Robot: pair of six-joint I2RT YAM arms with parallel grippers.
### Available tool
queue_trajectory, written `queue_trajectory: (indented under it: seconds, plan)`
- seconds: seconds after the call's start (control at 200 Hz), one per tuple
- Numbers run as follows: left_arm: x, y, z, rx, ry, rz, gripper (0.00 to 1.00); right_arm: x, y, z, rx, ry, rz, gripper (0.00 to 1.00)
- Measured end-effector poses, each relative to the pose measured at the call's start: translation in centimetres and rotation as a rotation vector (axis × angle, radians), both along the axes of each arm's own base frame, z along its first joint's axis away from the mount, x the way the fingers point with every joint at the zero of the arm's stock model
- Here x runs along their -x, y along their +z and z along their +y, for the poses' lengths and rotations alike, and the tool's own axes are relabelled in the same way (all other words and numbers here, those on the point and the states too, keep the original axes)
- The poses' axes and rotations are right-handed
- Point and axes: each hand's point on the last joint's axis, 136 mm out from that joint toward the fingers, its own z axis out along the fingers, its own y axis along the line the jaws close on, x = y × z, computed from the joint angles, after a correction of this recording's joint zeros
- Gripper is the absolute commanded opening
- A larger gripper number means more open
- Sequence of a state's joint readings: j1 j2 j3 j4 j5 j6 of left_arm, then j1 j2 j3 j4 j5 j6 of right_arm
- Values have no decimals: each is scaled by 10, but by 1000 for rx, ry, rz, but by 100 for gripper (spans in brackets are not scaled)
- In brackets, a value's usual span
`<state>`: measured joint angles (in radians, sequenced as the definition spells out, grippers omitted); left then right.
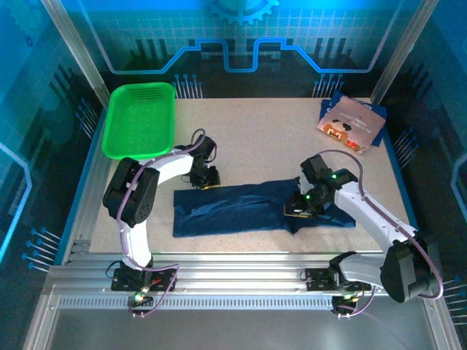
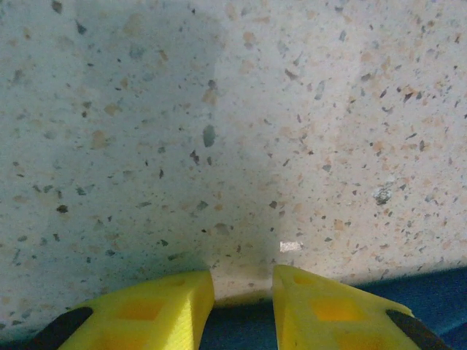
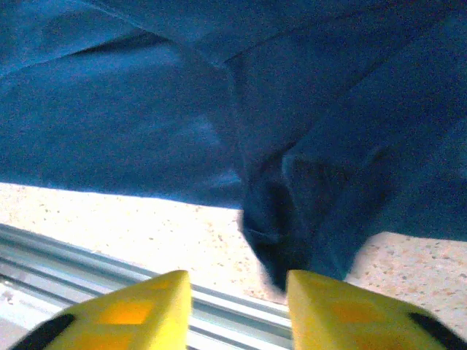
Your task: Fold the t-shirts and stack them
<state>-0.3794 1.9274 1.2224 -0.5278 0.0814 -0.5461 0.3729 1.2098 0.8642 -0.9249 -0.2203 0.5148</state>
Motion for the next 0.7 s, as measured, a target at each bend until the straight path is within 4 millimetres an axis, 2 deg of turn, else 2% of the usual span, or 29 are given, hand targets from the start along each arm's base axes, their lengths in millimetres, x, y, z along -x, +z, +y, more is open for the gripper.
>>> queue_trajectory:
  seconds: [0.105,0.16,0.225,0.285,0.375,0.43,0.59,0.7]
  plan:
    - [0,1,0,0,-5,4,32,1,11,4,-40,12,-34,65]
    - [0,1,0,-2,-12,5,32,1,19,3,-43,12,-60,65]
    - [0,2,0,-1,-20,4,33,-5,28,-7,-34,-27,-84,65]
    - [-1,3,-1,0,-24,4,33,-15,29,-25,-3,-102,-90,65]
    - [-1,6,-5,-10,-40,-5,35,-29,18,-52,58,-208,-57,64]
    - [-5,9,-9,-19,-51,-26,36,-36,8,-62,85,-237,-22,63]
    - [-14,25,-36,0,-118,-98,37,-53,-19,-63,119,-206,86,59]
    - [-13,27,-50,26,-146,-111,37,-58,-35,-64,129,-193,127,59]
